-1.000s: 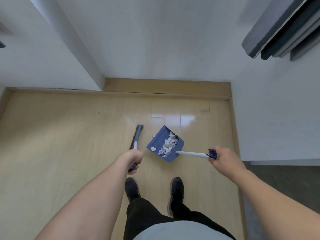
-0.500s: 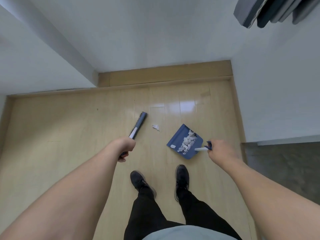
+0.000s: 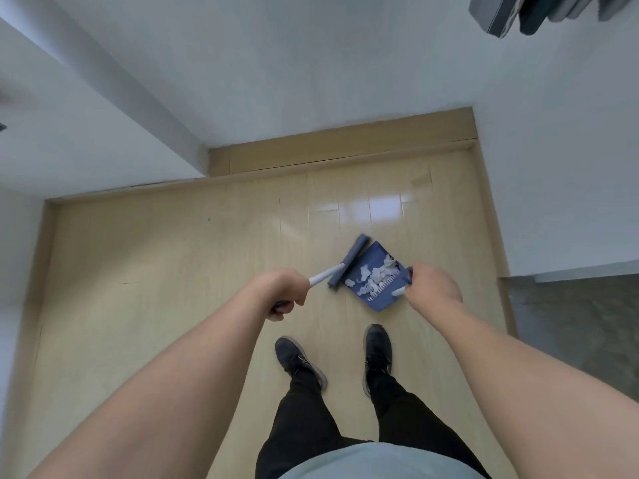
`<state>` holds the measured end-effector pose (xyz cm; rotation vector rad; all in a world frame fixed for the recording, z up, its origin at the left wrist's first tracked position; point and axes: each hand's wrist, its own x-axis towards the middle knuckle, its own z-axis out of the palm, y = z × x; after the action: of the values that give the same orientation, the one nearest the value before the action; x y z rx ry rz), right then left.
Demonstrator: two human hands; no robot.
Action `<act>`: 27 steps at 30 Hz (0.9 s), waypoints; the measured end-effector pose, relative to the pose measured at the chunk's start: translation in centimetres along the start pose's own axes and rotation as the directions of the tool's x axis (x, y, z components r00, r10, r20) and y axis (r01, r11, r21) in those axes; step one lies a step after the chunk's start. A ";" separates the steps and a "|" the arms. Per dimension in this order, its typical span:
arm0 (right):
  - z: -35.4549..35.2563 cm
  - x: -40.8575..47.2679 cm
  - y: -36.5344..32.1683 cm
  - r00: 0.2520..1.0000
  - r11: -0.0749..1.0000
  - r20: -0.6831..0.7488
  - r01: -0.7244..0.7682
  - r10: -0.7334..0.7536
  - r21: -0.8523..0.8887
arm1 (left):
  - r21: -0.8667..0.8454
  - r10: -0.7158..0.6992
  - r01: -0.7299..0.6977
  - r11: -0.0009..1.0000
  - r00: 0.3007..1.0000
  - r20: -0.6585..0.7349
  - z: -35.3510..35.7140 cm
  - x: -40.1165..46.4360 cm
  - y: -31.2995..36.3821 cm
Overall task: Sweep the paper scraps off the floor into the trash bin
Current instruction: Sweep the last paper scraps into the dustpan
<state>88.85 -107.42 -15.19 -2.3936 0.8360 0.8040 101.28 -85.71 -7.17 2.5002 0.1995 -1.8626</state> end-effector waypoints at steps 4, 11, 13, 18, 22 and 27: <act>1.1 0.1 -0.8 1.000 0.999 0.005 0.007 -0.007 0.038 | 0.022 -0.009 0.010 1.000 0.998 -0.060 -2.5 0.3 0.3; 1.7 1.2 -0.9 0.999 0.999 -0.028 0.025 -0.024 0.026 | 0.077 0.000 0.010 0.997 0.991 -0.132 -0.1 2.7 2.2; 1.7 1.3 -1.0 0.999 0.999 -0.042 0.031 -0.030 0.027 | 0.084 0.002 0.008 0.996 0.993 -0.118 0.4 2.9 2.2; 1.6 1.1 -1.7 0.999 1.000 -0.041 0.019 -0.018 0.016 | 0.144 0.018 -0.006 0.990 0.996 -0.084 0.2 2.2 0.7; 1.3 0.8 -2.1 1.000 1.000 -0.029 0.005 -0.005 0.016 | 0.072 0.030 -0.025 0.997 0.997 -0.071 -2.0 1.1 -1.3; 1.2 0.7 -2.2 1.000 1.000 -0.012 0.010 -0.010 0.025 | -0.097 0.013 -0.021 0.995 0.997 -0.082 -2.2 0.8 -1.2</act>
<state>90.31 -105.45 -15.97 -2.3812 0.8335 0.7717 103.48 -84.21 -7.21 2.5057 0.2636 -1.7029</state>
